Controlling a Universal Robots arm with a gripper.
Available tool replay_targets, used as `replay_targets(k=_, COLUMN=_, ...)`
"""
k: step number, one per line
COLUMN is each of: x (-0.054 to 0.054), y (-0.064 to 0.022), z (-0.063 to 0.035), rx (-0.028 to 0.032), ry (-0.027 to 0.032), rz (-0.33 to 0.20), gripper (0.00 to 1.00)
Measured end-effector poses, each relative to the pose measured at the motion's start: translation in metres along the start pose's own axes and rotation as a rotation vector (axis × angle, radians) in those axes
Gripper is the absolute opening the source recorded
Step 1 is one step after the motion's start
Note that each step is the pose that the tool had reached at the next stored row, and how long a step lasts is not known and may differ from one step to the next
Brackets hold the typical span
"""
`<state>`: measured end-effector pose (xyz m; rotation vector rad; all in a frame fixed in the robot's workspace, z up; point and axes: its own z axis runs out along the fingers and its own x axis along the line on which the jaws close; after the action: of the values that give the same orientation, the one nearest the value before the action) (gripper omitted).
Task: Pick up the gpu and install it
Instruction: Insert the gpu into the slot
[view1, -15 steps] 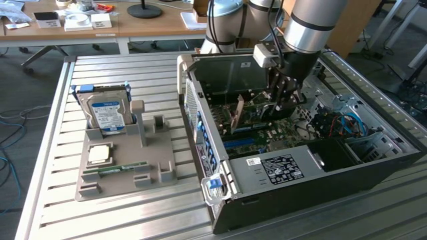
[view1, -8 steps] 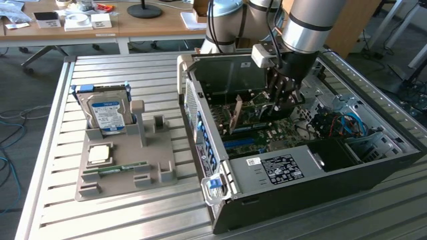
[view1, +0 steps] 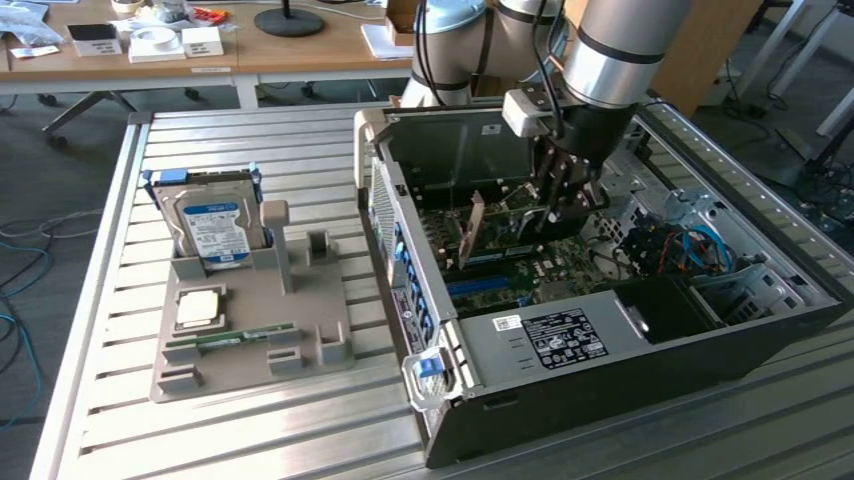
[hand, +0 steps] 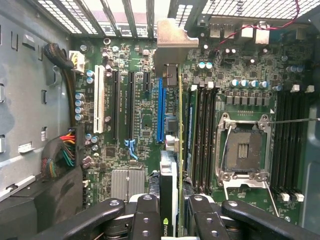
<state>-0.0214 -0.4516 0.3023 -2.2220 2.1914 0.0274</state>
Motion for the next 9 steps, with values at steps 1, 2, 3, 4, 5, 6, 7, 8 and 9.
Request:
replay_targets(k=1, x=0.0, y=0.0, z=0.0001, rx=0.0, ry=-0.0001, rz=0.0, gripper=0.27)
replay_targets(k=2, x=0.0, y=0.0, z=0.0001, rx=0.0, ry=-0.0001, rz=0.0, gripper=0.27)
replay_targets(k=3, x=0.0, y=0.0, z=0.0, rx=0.0, ry=-0.0001, rz=0.0, gripper=0.27)
replay_targets(k=4, x=0.0, y=0.0, z=0.0001, rx=0.0001, ry=-0.0001, rz=0.0, gripper=0.27)
replay_targets(k=5, x=0.0, y=0.0, z=0.0002, rx=0.0, ry=-0.0001, rz=0.0, gripper=0.27)
replay_targets(k=6, x=0.0, y=0.0, z=0.0007, rx=0.0001, ry=-0.0004, rz=0.0, gripper=0.27)
replay_targets(k=7, x=0.0, y=0.0, z=0.0011, rx=0.0002, ry=-0.0004, rz=0.0, gripper=0.27)
replay_targets(k=8, x=0.0, y=0.0, z=0.0012, rx=0.0, ry=0.0, rz=0.0, gripper=0.27)
replay_targets(k=9, x=0.0, y=0.0, z=0.0012, rx=-0.0001, ry=0.0001, rz=0.0, gripper=0.27)
